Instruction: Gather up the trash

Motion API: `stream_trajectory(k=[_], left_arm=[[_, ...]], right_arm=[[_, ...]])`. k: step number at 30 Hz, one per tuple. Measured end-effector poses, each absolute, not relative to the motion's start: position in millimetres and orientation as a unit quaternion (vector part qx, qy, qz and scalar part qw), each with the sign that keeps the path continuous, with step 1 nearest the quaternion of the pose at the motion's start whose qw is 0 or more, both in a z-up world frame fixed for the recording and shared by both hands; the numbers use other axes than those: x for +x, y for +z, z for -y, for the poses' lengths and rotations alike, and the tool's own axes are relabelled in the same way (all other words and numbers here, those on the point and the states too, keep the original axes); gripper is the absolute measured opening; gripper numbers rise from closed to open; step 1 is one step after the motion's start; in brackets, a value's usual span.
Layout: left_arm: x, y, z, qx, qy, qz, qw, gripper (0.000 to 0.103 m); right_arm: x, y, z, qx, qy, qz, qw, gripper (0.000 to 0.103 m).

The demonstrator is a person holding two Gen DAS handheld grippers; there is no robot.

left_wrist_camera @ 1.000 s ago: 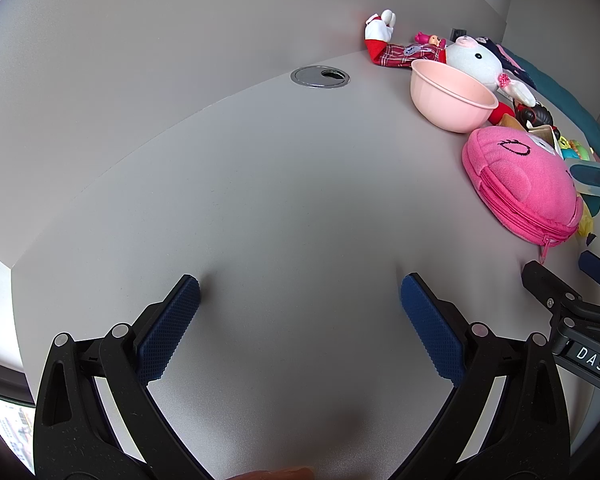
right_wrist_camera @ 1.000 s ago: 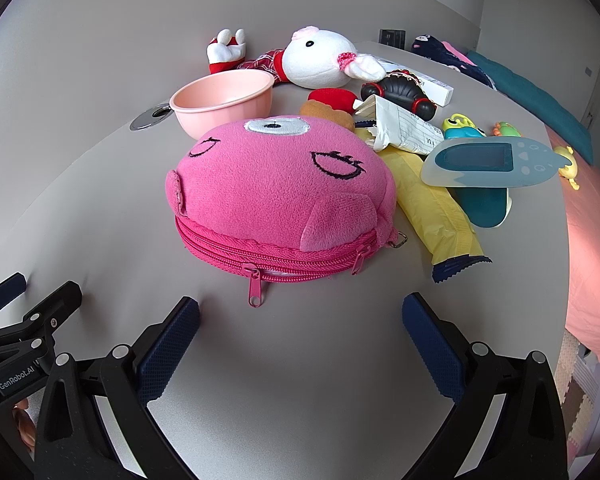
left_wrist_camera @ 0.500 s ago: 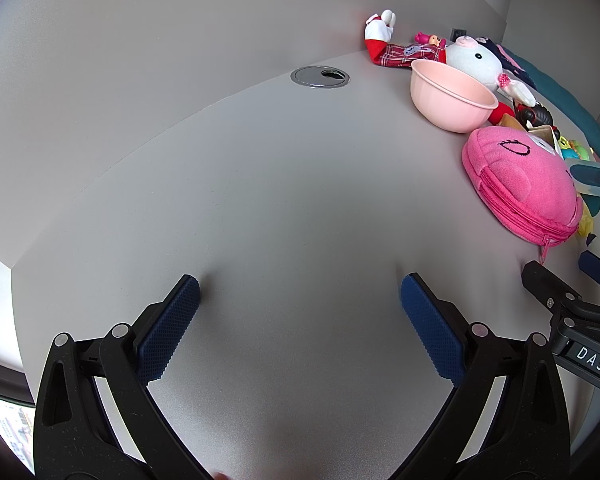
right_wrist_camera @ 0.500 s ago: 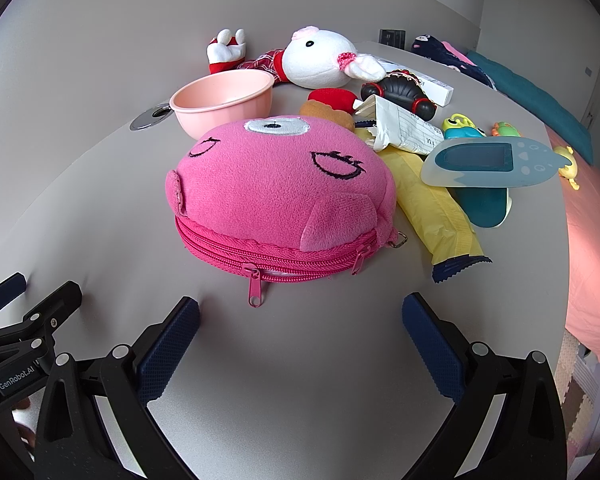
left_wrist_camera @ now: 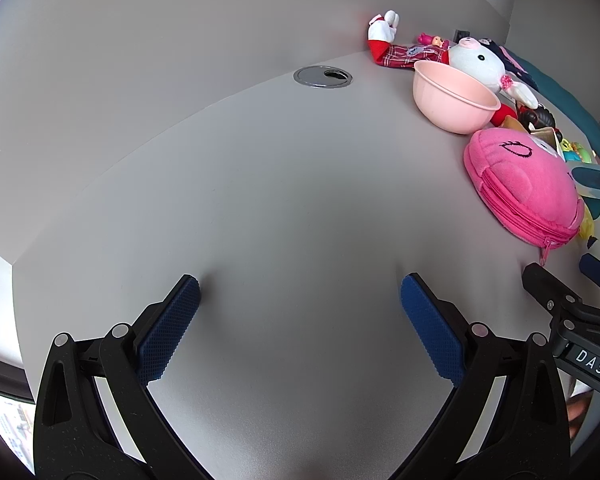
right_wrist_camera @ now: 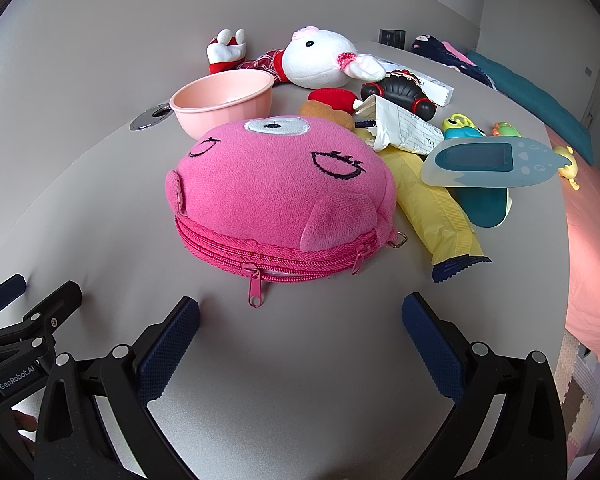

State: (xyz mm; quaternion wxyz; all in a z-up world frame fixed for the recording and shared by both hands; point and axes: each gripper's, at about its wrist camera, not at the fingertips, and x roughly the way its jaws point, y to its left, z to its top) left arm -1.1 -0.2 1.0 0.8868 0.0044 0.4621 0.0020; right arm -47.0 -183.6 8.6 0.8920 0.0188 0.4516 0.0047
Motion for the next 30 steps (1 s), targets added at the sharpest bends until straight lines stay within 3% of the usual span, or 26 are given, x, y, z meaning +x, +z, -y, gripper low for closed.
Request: stream_trajectory(k=[30], left_arm=[[-5.0, 12.3, 5.3, -0.027, -0.011, -0.464, 0.885, 0.097]], right_arm=[[-57.0, 21.7, 200.6, 0.035, 0.064, -0.441, 0.894, 0.101]])
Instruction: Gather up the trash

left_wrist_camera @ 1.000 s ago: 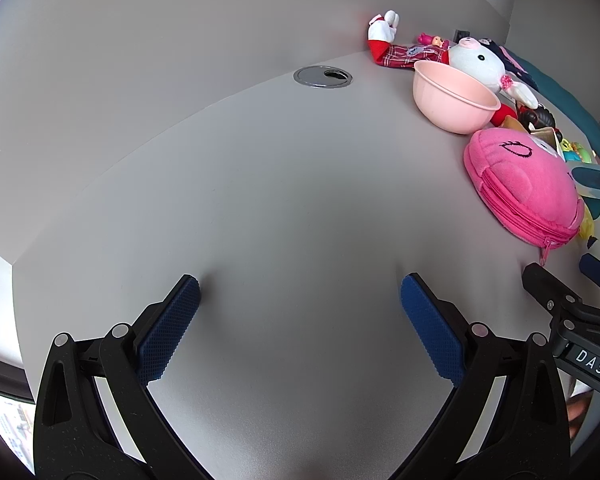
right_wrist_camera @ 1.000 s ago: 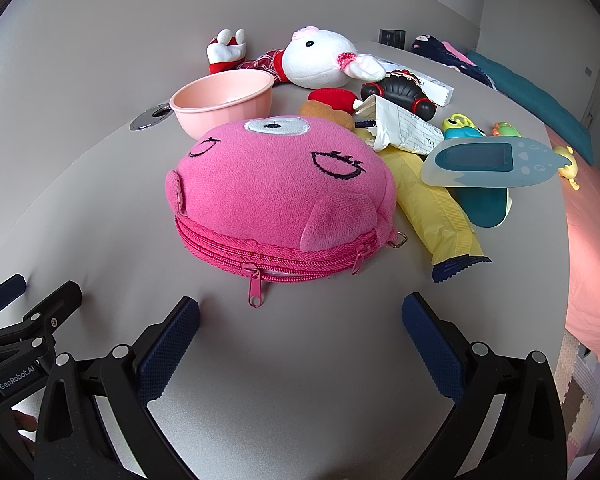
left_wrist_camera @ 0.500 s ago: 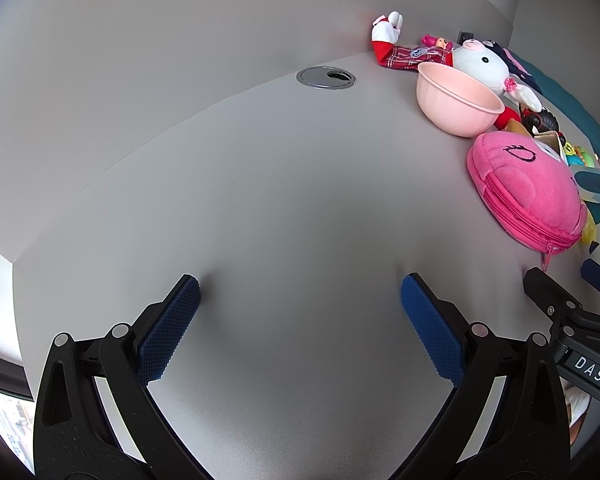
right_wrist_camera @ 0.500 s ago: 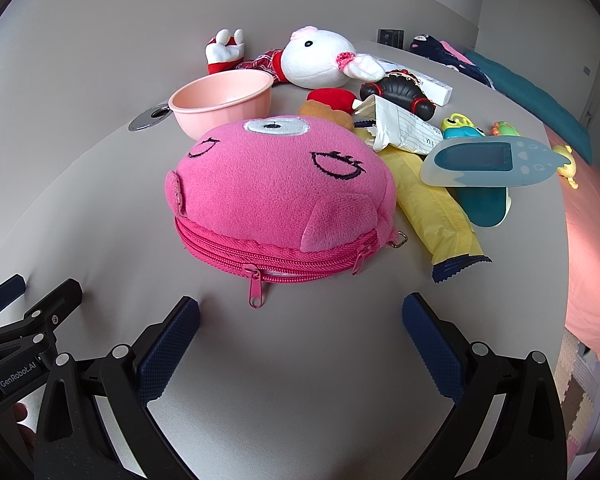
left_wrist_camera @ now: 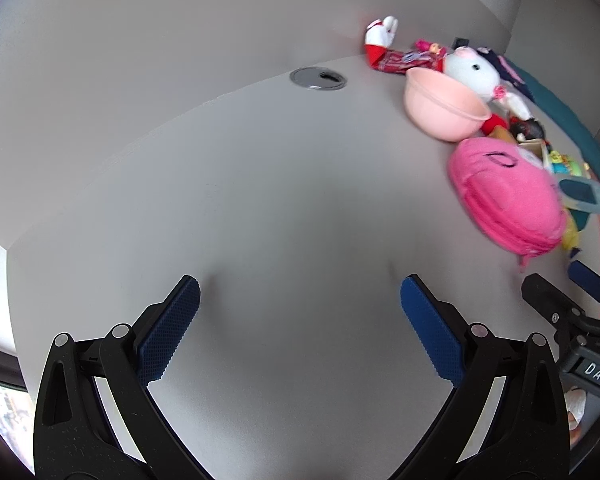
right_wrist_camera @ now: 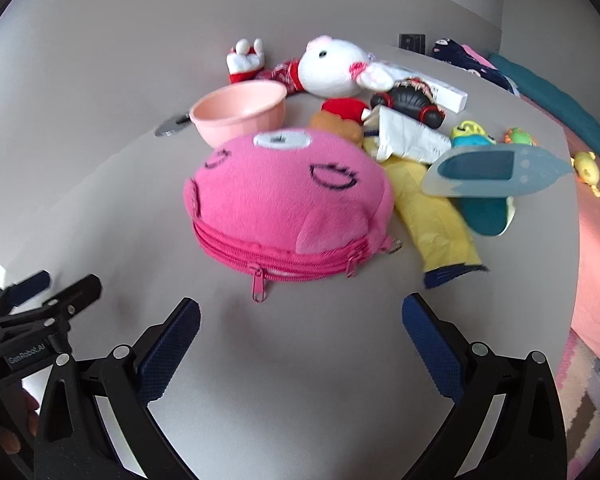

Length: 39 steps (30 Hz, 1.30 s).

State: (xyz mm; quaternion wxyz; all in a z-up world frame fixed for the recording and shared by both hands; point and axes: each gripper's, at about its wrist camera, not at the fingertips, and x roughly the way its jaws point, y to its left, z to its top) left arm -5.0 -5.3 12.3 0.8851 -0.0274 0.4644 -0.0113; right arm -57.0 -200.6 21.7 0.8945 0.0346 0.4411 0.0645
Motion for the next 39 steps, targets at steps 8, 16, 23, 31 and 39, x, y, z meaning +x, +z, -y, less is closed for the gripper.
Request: stream_trajectory(k=[8, 16, 23, 31, 39], left_arm=[[-1.2, 51.3, 48.5, 0.01, -0.04, -0.44, 0.897, 0.097], [26.6, 53.9, 105.4, 0.03, -0.075, -0.452, 0.888, 0.097], [52.0, 50.7, 141.9, 0.038, -0.098, -0.461, 0.881, 0.097], [73.7, 26.6, 152.2, -0.006, -0.144, -0.467, 0.873, 0.097], [61.0, 24.7, 152.0, -0.011, -0.153, -0.416, 0.896, 0.087]], right_arm=[[-64.5, 50.8, 248.5, 0.062, 0.121, -0.436, 0.89, 0.101], [-67.5, 62.4, 301.2, 0.045, 0.142, -0.415, 0.898, 0.101], [-57.7, 57.0, 342.3, 0.051, 0.14, -0.413, 0.898, 0.101], [-46.8, 54.3, 354.2, 0.044, 0.163, -0.41, 0.896, 0.101], [-36.0, 47.8, 359.1, 0.038, 0.173, -0.405, 0.897, 0.1]])
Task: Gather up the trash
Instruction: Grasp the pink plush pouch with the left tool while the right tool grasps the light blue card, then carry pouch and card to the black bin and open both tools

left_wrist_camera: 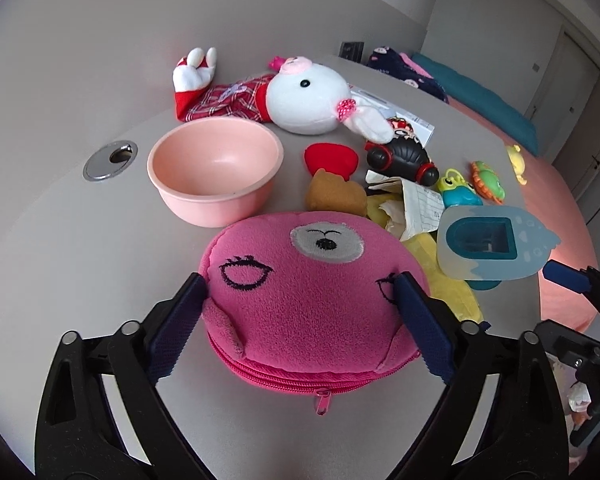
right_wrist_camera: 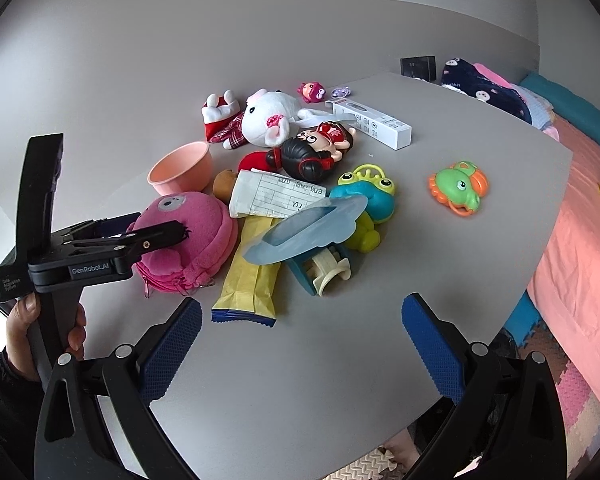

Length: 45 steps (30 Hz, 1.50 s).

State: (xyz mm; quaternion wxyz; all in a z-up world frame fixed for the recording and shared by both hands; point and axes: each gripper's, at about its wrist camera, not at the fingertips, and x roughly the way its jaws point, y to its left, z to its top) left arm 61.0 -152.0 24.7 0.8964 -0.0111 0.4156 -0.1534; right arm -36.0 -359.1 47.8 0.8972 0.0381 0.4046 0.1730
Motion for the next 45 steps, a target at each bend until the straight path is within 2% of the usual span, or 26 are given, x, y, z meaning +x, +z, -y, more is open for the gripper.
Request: stream_trajectory(k=[4, 6, 8, 9, 11, 13, 15, 16, 17, 18, 19, 22, 25, 33, 34, 35, 39, 45], left_arm=[[60.8, 26.1, 147.0, -0.03, -0.17, -0.414, 0.894, 0.079], [63.0, 28.9, 137.1, -0.057, -0.183, -0.416, 0.889, 0.065], [64.9, 30.6, 127.5, -0.075, -0.191, -0.419, 0.884, 0.047], [65.5, 30.5, 122.9, -0.08, -0.191, -0.42, 0.884, 0.044], [64.9, 30.0, 118.7, -0.087, -0.198, -0.422, 0.881, 0.04], [65.6, 29.8, 115.7, -0.096, -0.208, -0.434, 0.871, 0.04], [67.0, 31.8, 107.3, -0.121, -0.217, -0.442, 0.862, 0.042], [66.4, 32.4, 102.2, -0.132, -0.217, -0.447, 0.858, 0.049], [66.6, 32.7, 99.2, -0.133, -0.213, -0.459, 0.852, 0.075], [65.8, 32.1, 97.6, -0.131, -0.205, -0.463, 0.852, 0.09], [63.6, 32.9, 96.2, -0.131, -0.202, -0.462, 0.853, 0.097], [63.8, 26.4, 91.9, -0.142, -0.208, -0.475, 0.843, 0.097], [72.8, 11.4, 88.0, -0.176, -0.206, -0.511, 0.816, 0.097], [88.6, 14.1, 106.1, -0.181, -0.224, -0.53, 0.798, 0.096], [89.6, 12.3, 109.6, -0.186, -0.237, -0.531, 0.792, 0.084], [89.5, 12.0, 114.5, -0.177, -0.233, -0.533, 0.794, 0.077], [88.2, 12.7, 115.1, -0.191, -0.239, -0.52, 0.798, 0.069], [80.1, 10.5, 98.2, -0.249, -0.263, -0.488, 0.794, 0.046]], right_arm=[[-30.9, 45.5, 357.5, 0.015, 0.173, -0.402, 0.899, 0.097], [-27.9, 45.4, 356.1, 0.006, 0.179, -0.396, 0.901, 0.094], [-20.6, 43.2, 352.1, -0.011, 0.187, -0.398, 0.898, 0.088], [-17.4, 41.9, 350.0, -0.015, 0.189, -0.401, 0.896, 0.085], [-8.5, 37.5, 345.0, -0.025, 0.194, -0.411, 0.89, 0.073], [-2.6, 34.6, 340.6, -0.033, 0.197, -0.416, 0.887, 0.069], [0.7, 33.5, 338.8, -0.04, 0.194, -0.416, 0.887, 0.069], [2.6, 33.5, 338.5, -0.042, 0.191, -0.415, 0.889, 0.068], [4.4, 33.9, 338.7, -0.043, 0.19, -0.412, 0.89, 0.066], [6.9, 34.2, 338.8, -0.043, 0.189, -0.41, 0.891, 0.065], [9.6, 34.2, 338.7, -0.043, 0.191, -0.411, 0.891, 0.063], [15.8, 32.2, 336.0, -0.048, 0.194, -0.414, 0.888, 0.058], [18.8, 31.0, 330.6, -0.06, 0.198, -0.412, 0.887, 0.047], [19.7, 31.3, 332.1, -0.04, 0.206, -0.418, 0.884, 0.04], [19.7, 31.3, 332.4, -0.038, 0.206, -0.418, 0.884, 0.039], [20.0, 31.5, 332.3, -0.038, 0.207, -0.419, 0.883, 0.039], [18.7, 32.8, 334.7, -0.035, 0.204, -0.421, 0.883, 0.038], [16.7, 41.1, 346.0, -0.007, 0.199, -0.41, 0.89, 0.037]])
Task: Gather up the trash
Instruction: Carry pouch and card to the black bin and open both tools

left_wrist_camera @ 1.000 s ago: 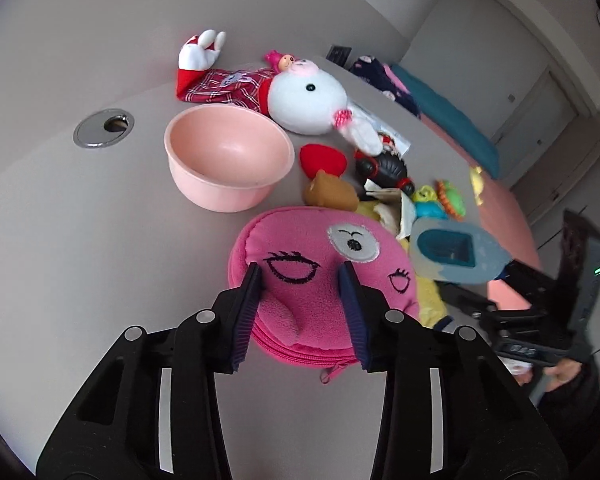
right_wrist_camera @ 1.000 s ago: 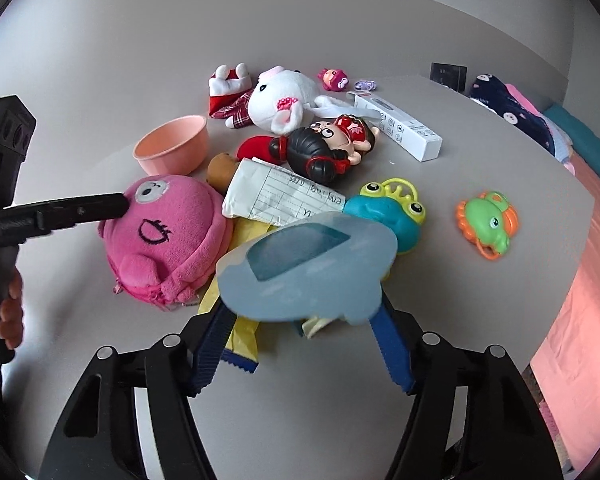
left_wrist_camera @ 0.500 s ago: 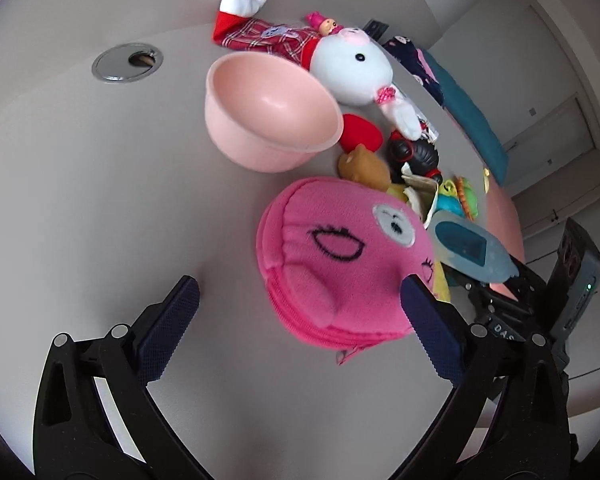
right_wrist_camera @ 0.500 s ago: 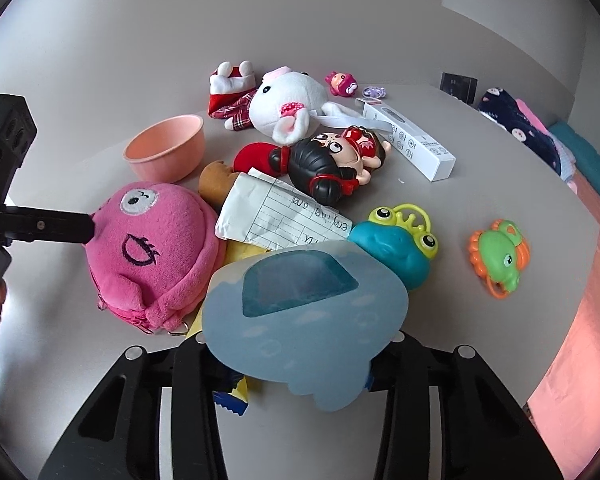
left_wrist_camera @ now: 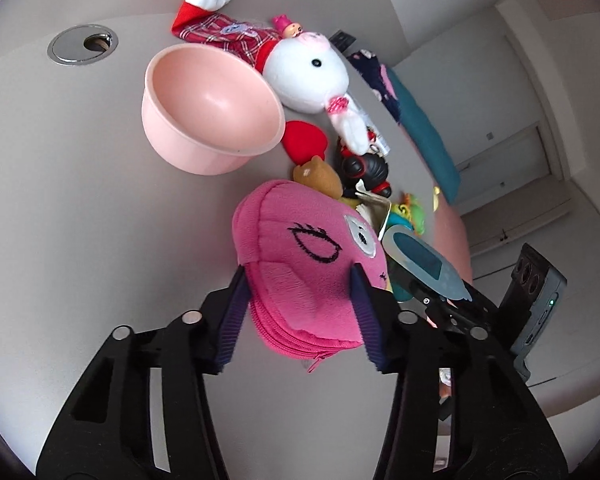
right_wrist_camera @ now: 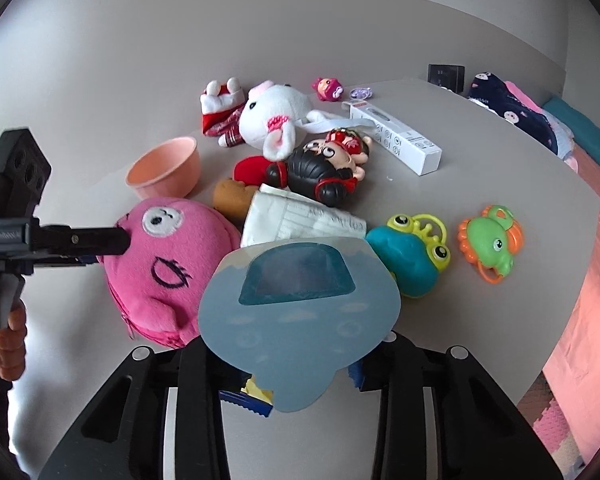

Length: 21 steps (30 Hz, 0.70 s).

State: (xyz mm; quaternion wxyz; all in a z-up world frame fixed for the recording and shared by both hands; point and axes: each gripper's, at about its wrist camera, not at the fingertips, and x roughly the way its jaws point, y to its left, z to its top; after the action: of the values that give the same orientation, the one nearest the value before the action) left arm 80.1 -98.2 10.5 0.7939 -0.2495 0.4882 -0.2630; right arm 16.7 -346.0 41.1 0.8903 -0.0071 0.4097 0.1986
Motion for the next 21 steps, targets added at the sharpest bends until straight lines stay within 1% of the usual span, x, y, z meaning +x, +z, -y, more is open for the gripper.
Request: stream_trajectory(k=[2, 5, 14, 21], left_arm=[[77.5, 13.6, 99.2, -0.245, -0.266, -0.485, 0.796, 0.042], [73.6, 26.5, 100.1, -0.233, -0.267, -0.475, 0.805, 0.039], [61.1, 95.3, 108.3, -0.192, -0.274, -0.418, 0.845, 0.039], [53.1, 122.7, 165.4, -0.15, -0.313, -0.41, 0.843, 0.039]], right_arm=[[14.8, 47.4, 348.6, 0.003, 0.201, -0.401, 0.894, 0.037], [9.6, 59.3, 350.6, 0.012, 0.201, -0.384, 0.901, 0.037], [-10.3, 95.9, 368.3, 0.04, 0.195, -0.342, 0.918, 0.037], [-37.8, 119.4, 412.1, 0.049, 0.162, -0.313, 0.934, 0.037]])
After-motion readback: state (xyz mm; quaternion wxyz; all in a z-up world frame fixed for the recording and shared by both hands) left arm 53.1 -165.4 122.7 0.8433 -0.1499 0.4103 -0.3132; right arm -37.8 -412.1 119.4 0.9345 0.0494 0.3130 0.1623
